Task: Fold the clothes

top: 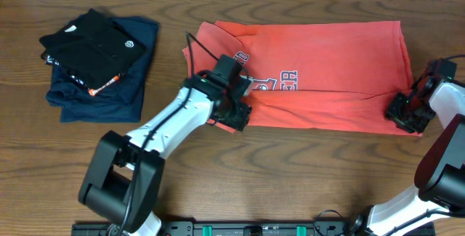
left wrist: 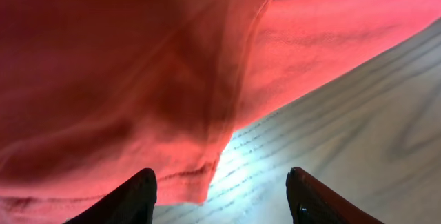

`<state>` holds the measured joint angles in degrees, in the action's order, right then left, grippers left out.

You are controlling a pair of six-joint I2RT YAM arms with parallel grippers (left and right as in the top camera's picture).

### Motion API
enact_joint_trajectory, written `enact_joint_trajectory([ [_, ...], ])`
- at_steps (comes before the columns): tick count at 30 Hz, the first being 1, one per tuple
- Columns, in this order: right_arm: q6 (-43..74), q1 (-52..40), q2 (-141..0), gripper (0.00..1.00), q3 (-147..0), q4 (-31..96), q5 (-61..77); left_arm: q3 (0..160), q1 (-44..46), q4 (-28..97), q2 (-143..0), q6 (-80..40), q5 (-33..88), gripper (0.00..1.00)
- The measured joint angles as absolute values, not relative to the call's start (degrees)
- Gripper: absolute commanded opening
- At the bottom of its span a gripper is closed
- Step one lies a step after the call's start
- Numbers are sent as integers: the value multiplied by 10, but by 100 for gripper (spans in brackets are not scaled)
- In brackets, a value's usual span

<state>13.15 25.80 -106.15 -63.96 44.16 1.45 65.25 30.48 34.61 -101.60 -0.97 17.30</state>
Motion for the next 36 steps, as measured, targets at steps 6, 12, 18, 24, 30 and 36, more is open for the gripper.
enact_joint_trajectory([
  [6,131,258,-1061,36,-639,442,12,653,310,341,-1047,-3,150,62],
  [12,131,258,-1061,36,-639,442,10,653,315,342,-1070,1,145,41],
  [18,131,258,-1061,36,-639,443,10,653,325,341,-1074,-1,137,6],
  [24,131,258,-1061,37,-639,443,10,653,325,344,-1074,1,119,6],
  [30,131,258,-1061,36,-639,443,10,683,325,353,-1072,1,102,6],
  [36,131,258,-1061,36,-639,443,10,721,325,276,-1054,1,67,6],
])
